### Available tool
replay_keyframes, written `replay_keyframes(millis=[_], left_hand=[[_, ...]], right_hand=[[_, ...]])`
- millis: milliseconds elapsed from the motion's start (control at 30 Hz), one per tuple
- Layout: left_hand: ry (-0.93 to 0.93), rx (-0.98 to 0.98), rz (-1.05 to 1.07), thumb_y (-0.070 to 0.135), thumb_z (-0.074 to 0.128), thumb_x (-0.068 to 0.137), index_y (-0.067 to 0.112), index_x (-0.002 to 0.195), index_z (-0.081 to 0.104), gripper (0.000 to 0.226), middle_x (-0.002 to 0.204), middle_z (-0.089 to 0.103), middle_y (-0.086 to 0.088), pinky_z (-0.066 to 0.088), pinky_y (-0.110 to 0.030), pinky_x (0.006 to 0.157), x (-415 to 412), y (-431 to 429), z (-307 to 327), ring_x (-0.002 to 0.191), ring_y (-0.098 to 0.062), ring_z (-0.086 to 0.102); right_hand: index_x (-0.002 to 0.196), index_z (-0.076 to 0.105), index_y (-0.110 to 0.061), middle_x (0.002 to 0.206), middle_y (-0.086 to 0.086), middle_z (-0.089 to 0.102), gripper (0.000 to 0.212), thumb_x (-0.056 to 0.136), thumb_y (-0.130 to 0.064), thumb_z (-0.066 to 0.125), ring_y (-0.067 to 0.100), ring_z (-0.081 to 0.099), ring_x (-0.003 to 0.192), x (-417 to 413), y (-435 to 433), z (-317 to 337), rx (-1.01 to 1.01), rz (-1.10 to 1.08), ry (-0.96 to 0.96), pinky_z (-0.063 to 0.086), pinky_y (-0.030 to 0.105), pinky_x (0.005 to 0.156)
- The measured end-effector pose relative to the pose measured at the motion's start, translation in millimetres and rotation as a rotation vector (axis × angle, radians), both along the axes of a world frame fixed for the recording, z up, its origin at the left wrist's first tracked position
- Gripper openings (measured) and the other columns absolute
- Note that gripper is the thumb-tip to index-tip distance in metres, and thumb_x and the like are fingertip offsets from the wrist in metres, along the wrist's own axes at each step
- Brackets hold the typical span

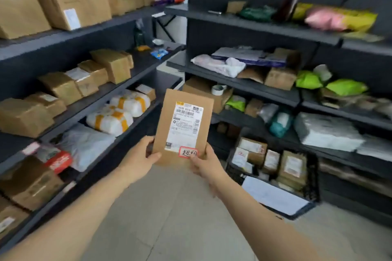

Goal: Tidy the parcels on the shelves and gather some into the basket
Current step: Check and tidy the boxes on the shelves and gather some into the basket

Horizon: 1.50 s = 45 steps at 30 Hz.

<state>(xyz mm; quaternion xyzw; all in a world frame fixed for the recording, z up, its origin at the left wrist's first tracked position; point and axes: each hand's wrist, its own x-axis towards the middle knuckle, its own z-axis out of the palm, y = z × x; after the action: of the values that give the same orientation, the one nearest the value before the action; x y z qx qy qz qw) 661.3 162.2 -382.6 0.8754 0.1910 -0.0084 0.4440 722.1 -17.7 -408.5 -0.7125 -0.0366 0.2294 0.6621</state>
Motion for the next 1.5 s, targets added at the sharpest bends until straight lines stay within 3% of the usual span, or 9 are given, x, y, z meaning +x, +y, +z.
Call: replay_keyframes(millis=[200,367,533,667,733,900,1200,1367,1500], left_hand=[[0.005,-0.049,-0.23,0.01,0.057,0.092,0.014,0.129,0.046,0.038,0.121,0.054,0.005,0.037,-0.021,0.085,83.3,-139.6,8.0,0.104,-0.009,0.05],[0.04,-0.043,-0.413,0.012,0.065,0.087,0.017,0.129,0.045,0.047,0.13,0.056,0.002,0.044,-0.027,0.093,151.2,-209.7,-9.8,0.103,-0.009,0.054],[0.149,-0.093,-0.594,0.015,0.067,0.086,0.034,0.15,0.01,0.087,0.119,0.064,0.004,0.05,-0.033,0.092,233.4,-258.5,-38.3,0.101,-0.01,0.062],[0.224,-0.159,-0.659,0.023,0.059,0.092,0.04,0.148,-0.005,0.086,0.114,0.069,0.001,0.046,-0.036,0.098,318.1,-290.5,-68.1,0.1,-0.012,0.065],[0.286,-0.228,-0.634,0.025,0.056,0.094,0.041,0.148,-0.003,0.081,0.12,0.066,0.0,0.046,-0.041,0.099,357.8,-304.1,-87.3,0.102,-0.013,0.065],[0.457,-0.334,-0.638,0.023,0.054,0.096,0.036,0.149,0.003,0.075,0.129,0.06,0.001,0.044,-0.041,0.102,422.2,-333.1,-152.5,0.112,-0.015,0.059],[0.85,-0.468,-0.467,0.023,0.048,0.099,0.027,0.145,0.007,0.062,0.129,0.052,-0.001,0.044,-0.044,0.099,420.1,-354.2,-277.1,0.105,-0.022,0.06],[0.943,-0.447,-0.395,0.028,0.042,0.1,0.023,0.134,0.025,0.038,0.126,0.052,0.0,0.046,-0.04,0.098,411.2,-364.3,-324.1,0.108,-0.02,0.06],[1.095,-0.294,-0.578,0.041,0.037,0.1,0.019,0.124,0.047,0.035,0.119,0.064,-0.006,0.049,-0.029,0.084,426.9,-359.4,-334.9,0.1,-0.015,0.064]], right_hand=[[0.14,0.034,-0.024,0.13,-0.004,0.055,0.052,0.094,-0.018,0.056,0.016,0.055,0.116,47.2,-146.6,4.3,-0.071,-0.22,-0.021,0.045,0.042,0.102],[0.135,0.039,-0.029,0.125,-0.006,0.057,0.044,0.095,-0.02,0.054,0.015,0.056,0.111,84.9,-230.1,-10.2,-0.105,-0.366,0.025,0.048,0.043,0.099],[0.134,0.043,-0.025,0.117,-0.006,0.061,0.04,0.097,-0.015,0.051,0.016,0.059,0.106,143.6,-284.6,-37.6,-0.127,-0.468,0.091,0.05,0.04,0.095],[0.13,0.046,-0.024,0.115,-0.004,0.061,0.034,0.098,-0.014,0.048,0.016,0.058,0.106,215.7,-319.1,-65.4,-0.185,-0.541,0.136,0.051,0.037,0.091],[0.125,0.047,-0.028,0.112,-0.006,0.062,0.028,0.099,-0.016,0.047,0.014,0.059,0.102,249.9,-332.7,-80.8,-0.2,-0.551,0.159,0.052,0.03,0.079],[0.119,0.05,-0.033,0.11,-0.005,0.064,0.026,0.097,-0.019,0.051,0.017,0.061,0.101,308.0,-354.2,-144.9,-0.239,-0.638,0.237,0.051,0.038,0.088],[0.119,0.059,-0.02,0.108,0.002,0.065,0.024,0.097,-0.022,0.049,0.015,0.06,0.09,333.0,-370.4,-282.8,-0.4,-0.521,0.462,0.048,0.026,0.074],[0.124,0.059,-0.019,0.104,0.001,0.063,0.03,0.096,-0.021,0.048,0.02,0.059,0.098,347.7,-373.1,-332.4,-0.507,-0.419,0.492,0.049,0.034,0.087],[0.127,0.057,-0.022,0.105,0.002,0.066,0.031,0.097,-0.023,0.048,0.022,0.062,0.102,359.0,-381.0,-353.0,-0.5,-0.35,0.532,0.053,0.038,0.086]])
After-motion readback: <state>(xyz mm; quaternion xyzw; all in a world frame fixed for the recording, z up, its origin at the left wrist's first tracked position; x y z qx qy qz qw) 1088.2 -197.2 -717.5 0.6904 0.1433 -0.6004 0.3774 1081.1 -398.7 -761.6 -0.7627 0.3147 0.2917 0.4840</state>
